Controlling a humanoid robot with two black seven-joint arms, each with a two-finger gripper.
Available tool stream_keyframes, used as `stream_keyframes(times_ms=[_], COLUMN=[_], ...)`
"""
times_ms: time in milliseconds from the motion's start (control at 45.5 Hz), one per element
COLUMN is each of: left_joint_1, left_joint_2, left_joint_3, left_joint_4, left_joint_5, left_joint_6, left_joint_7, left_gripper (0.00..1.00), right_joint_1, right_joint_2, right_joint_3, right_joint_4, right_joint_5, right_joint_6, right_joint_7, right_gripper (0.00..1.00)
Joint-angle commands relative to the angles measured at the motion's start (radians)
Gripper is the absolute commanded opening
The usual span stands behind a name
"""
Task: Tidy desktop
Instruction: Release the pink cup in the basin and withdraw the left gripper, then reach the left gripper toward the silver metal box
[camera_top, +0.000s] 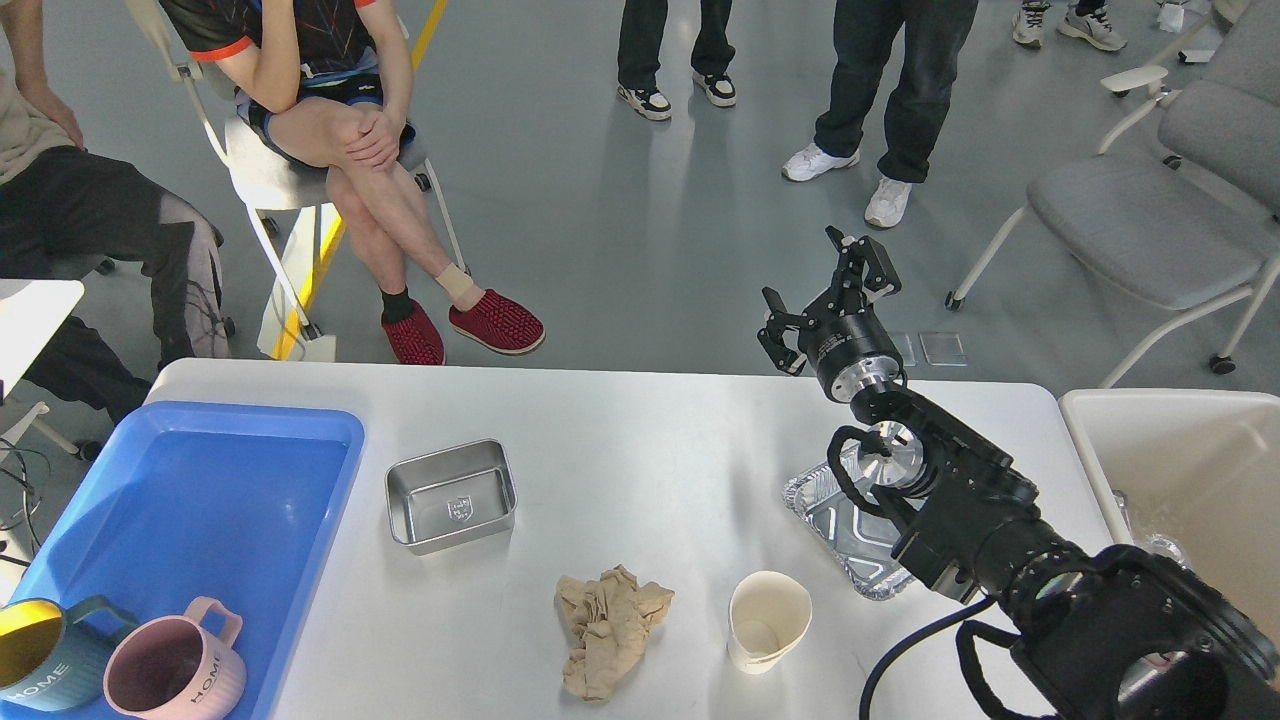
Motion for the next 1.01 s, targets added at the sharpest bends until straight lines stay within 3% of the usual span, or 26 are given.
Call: stream_keyframes(times_ms=[0, 154, 263, 373, 527, 768, 988], left_joint_1=[-0.070, -0.080, -0.084, -0.080, -0.083, -0.080, -0.067], left_joint_2=[0.154, 0.340, 0.372, 0.377, 0.363, 0.348, 0.135], left_joint_3=[-0.005, -0.028, -0.074, -0.114, -0.119, -0.120, -0.105], left_joint_4=[-0.028, -0.086, -0.088, -0.086, -0.086, -0.086, -0.068], left_joint_5=[0.012, 0.019, 0.018, 0.019, 0.021, 0.021, 0.022], left_joint_6=[-0.135, -0.162, -0.224, -0.227, -0.227, -0.224, -0.111], left_joint_7=[-0.014, -0.014, -0.017, -0.019, -0.011, -0.007, 0.024], left_gripper=[0.39, 0.44, 0.55, 0.66, 0.80, 0.86, 0.87], right_joint_1=[0.003, 0.012, 0.014, 0.017, 0.021, 0.020, 0.021], right_joint_2=[0.005, 0.004, 0.008, 0.022, 0.021, 0.016, 0.019], right_joint_3=[0.000, 0.000, 0.000, 0.000, 0.000, 0.000, 0.000], right_joint_4=[0.000, -0.001, -0.001, -0.001, -0.001, -0.001, -0.001], right_joint_5=[-0.001, -0.001, -0.001, -0.001, -0.001, -0.001, -0.001], right_joint_6=[0.000, 0.000, 0.000, 0.000, 0.000, 0.001, 0.001], right_joint_7=[0.000, 0.000, 0.000, 0.000, 0.000, 0.000, 0.000], right_gripper=[1.00, 1.00, 1.00, 1.00, 1.00, 1.00, 1.00])
